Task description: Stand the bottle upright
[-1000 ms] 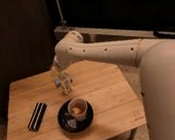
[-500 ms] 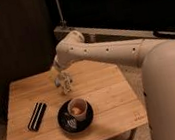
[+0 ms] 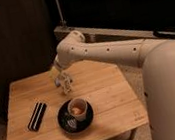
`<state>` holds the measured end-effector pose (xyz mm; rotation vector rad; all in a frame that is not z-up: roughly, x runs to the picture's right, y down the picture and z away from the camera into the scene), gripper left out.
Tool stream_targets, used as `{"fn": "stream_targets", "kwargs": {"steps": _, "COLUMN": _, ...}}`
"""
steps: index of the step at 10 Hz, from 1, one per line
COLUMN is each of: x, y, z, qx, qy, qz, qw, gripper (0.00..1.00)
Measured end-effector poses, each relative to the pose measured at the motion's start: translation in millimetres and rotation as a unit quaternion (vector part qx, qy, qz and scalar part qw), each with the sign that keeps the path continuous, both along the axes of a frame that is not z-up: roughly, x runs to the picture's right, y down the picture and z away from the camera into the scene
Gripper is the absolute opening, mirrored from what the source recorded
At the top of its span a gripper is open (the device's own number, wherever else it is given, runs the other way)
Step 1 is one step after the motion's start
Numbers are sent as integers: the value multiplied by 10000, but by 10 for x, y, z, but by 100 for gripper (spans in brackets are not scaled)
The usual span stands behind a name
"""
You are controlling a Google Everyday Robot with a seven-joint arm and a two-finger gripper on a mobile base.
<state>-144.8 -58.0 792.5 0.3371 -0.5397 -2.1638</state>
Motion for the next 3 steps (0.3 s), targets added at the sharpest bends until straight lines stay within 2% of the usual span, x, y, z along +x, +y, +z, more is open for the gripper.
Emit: {"fn": "stream_targets", "kwargs": {"steps": 3, "x": -7, "y": 0, "z": -2, "qx": 1, "qy": -4, "qz": -3, "qw": 10000, "gripper": 80}}
